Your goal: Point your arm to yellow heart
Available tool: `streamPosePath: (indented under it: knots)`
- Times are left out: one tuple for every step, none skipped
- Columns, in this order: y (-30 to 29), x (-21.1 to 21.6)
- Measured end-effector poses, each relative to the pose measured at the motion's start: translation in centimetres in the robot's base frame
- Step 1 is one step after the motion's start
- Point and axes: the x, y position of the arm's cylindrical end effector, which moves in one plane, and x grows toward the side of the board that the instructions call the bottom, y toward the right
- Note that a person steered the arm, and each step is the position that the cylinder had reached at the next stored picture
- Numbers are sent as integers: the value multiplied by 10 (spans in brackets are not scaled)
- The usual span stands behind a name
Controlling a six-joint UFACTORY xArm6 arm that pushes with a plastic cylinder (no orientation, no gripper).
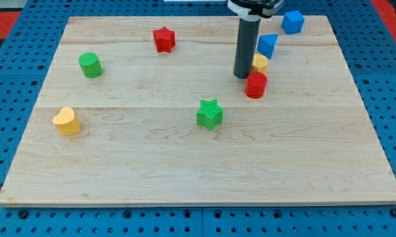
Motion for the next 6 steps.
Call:
streamPosePath:
  knots:
    - [0, -6]
    - [-21, 1]
    - [-84, 22]
    - [-163, 47]
    - [-241, 82]
    - [-270, 129]
